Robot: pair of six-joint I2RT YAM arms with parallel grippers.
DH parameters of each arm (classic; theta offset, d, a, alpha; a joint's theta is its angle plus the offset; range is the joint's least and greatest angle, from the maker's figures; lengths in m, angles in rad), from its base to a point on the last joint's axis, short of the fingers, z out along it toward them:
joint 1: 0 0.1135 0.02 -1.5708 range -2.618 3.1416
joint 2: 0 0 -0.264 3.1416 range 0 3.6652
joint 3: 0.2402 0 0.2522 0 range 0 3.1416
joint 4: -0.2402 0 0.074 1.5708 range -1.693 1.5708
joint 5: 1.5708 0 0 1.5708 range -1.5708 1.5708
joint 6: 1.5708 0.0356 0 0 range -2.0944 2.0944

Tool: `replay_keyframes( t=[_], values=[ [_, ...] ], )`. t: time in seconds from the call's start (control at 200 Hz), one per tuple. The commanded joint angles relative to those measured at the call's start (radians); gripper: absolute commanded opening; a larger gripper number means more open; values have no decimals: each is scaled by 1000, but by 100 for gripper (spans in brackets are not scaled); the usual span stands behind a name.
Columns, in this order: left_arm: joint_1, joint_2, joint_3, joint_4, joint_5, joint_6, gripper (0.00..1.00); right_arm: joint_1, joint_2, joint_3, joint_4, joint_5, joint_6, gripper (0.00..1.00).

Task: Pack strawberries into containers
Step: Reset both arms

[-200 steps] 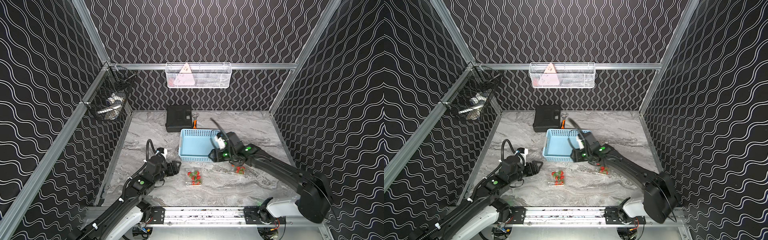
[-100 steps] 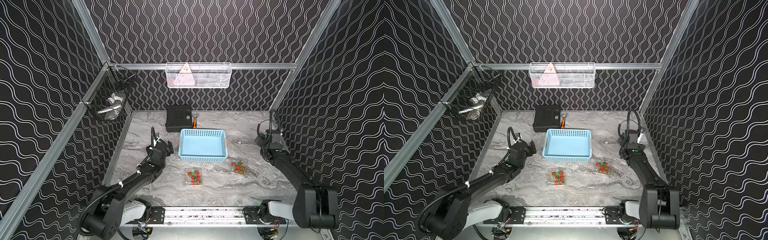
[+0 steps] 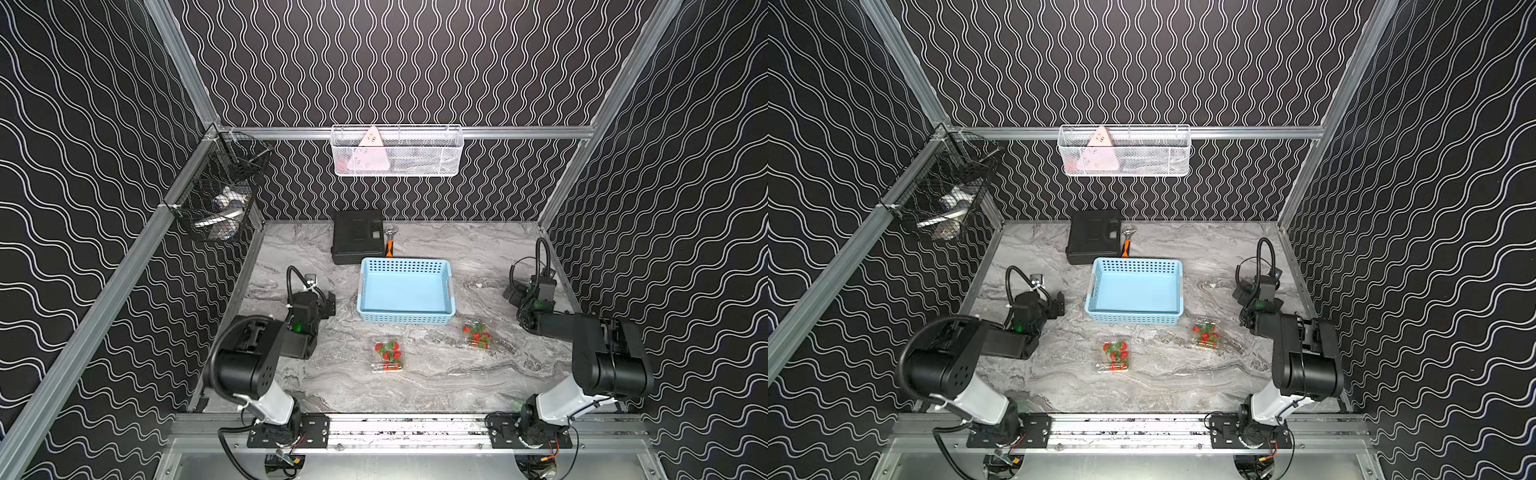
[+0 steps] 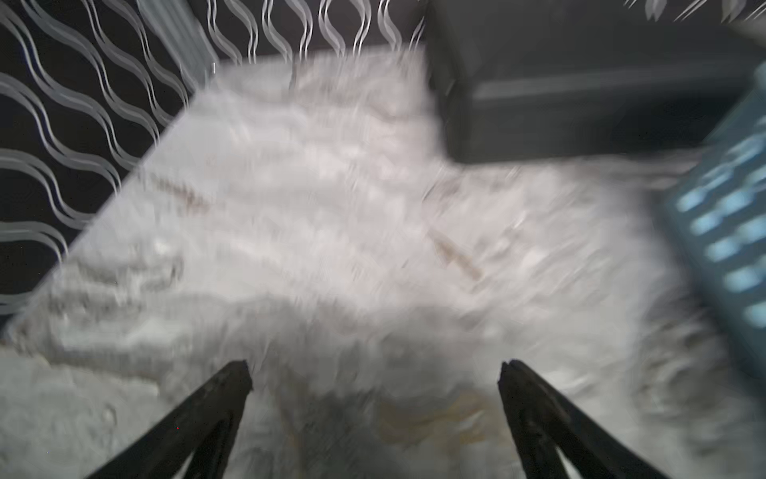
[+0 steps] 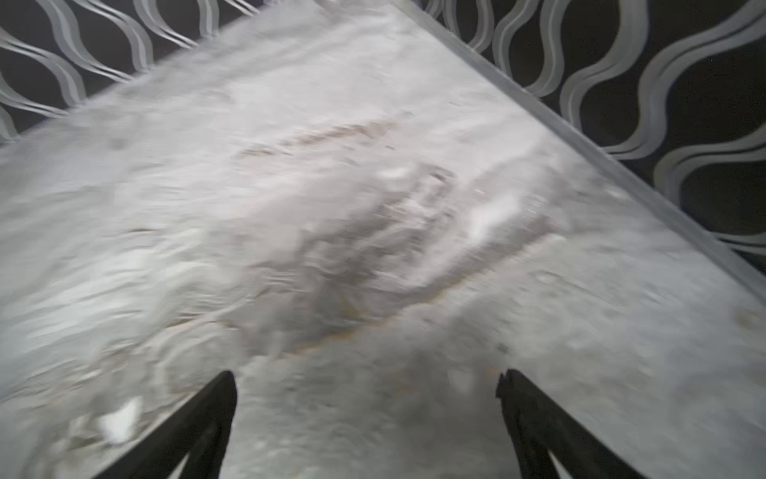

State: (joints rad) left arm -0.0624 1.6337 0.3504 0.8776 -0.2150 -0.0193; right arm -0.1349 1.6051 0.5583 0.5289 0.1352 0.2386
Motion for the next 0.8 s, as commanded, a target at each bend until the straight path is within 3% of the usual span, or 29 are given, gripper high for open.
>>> replay_keyframes(
  t=[0.0,0.14,0.22,0.315,0.41,0.5,0.576,0.791],
  values=[
    [4,24,19,156,140,51,99,20,-19,-63,196,-77,-76,100],
    [6,14,27,120,93,26,99,46,-1,-143,337,-79,-101,100],
    [6,18,21,142,65,21,99,46,81,-231,628,-81,-101,100],
    [-15,20,7,175,10,26,99,44,14,-200,446,-75,-89,100],
    [-31,21,3,184,30,53,99,44,69,-196,538,-94,-107,100],
    [-34,22,0,190,25,55,99,44,34,-175,431,-89,-99,100],
    [-34,22,-16,222,67,71,99,44,51,-186,486,-88,-102,100],
    [-36,23,-2,195,25,56,99,46,56,-202,530,-66,-99,100]
  ],
)
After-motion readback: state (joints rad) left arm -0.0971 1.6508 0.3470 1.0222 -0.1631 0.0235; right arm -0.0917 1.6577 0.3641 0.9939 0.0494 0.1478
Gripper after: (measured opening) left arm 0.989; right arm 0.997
